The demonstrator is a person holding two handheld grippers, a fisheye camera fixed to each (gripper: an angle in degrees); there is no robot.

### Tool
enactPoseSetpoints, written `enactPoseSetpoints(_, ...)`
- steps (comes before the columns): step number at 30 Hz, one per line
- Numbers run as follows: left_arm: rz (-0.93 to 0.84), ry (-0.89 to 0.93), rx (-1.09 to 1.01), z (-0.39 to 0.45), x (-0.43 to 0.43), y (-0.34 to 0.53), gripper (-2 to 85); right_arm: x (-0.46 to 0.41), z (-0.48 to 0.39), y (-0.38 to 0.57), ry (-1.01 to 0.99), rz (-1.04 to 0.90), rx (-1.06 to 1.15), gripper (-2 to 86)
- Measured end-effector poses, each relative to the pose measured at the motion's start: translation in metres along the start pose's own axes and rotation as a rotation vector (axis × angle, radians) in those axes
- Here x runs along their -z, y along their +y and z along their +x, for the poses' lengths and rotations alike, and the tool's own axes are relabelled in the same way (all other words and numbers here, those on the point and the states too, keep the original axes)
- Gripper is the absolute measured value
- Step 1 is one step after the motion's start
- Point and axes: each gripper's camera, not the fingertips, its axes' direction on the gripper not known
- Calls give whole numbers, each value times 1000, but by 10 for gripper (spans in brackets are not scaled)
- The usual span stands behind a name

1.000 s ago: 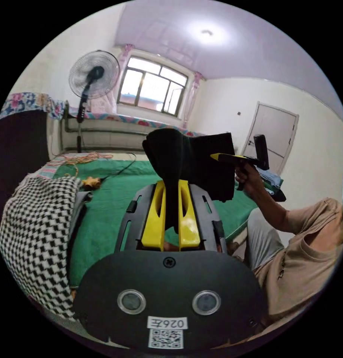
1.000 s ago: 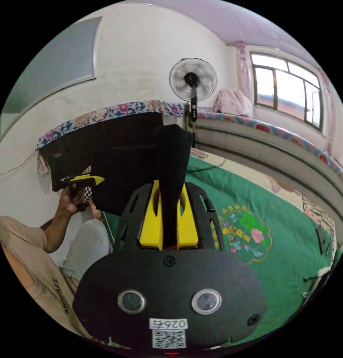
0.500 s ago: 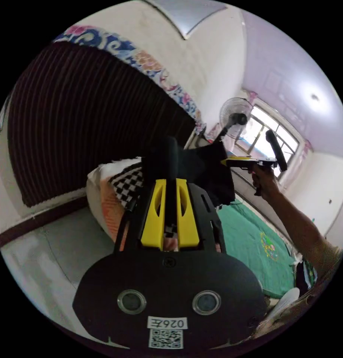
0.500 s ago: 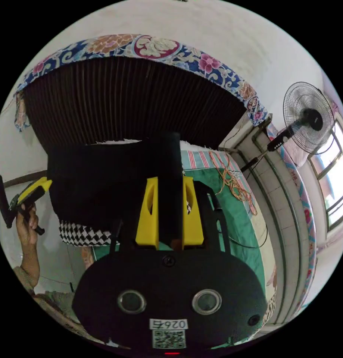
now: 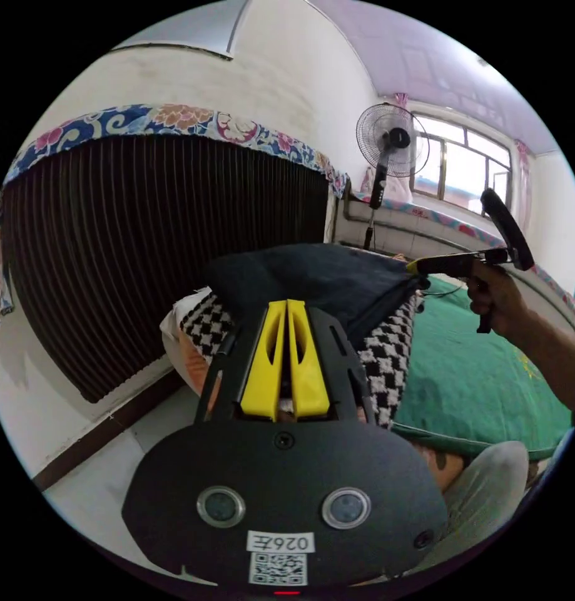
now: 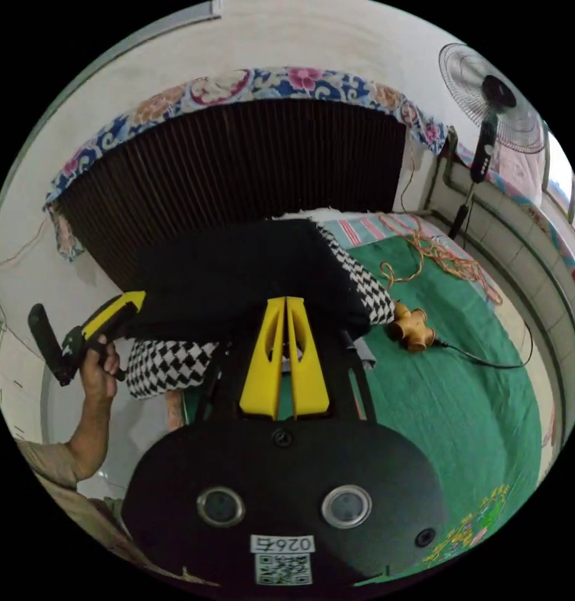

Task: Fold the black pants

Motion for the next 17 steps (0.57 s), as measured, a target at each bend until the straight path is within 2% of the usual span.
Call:
enactPoseSetpoints(2,106,62,-36,19,25,22,-10,90,-9,35,77,198,51,-10)
enactPoseSetpoints(4,265,148,-122,60,60,46,-10,155,-14,70,222,289,94,-10)
enactPoseSetpoints(6,359,275,-182,96,77,61,-9,208,-17,107,403,295,165,-10)
enactPoseSetpoints(8,388,468,-231,135,81,71,-8,266,-13,161,642,172,175,-8)
enactPoseSetpoints(10,347,720,-301,199,72,86,-4,312,-8,206,756,68,163,-11)
enactPoseSetpoints(11,322,780,-330,218,67,90,-5,347,-6,237,821,18,148,-12)
enactPoseSetpoints(13,173,985,-461,302,49,108,-8,403,-5,282,978,-9,95,-13)
enactPoseSetpoints(17,2,1203,-610,441,32,150,-8,550,5,388,1382,17,-173,-13)
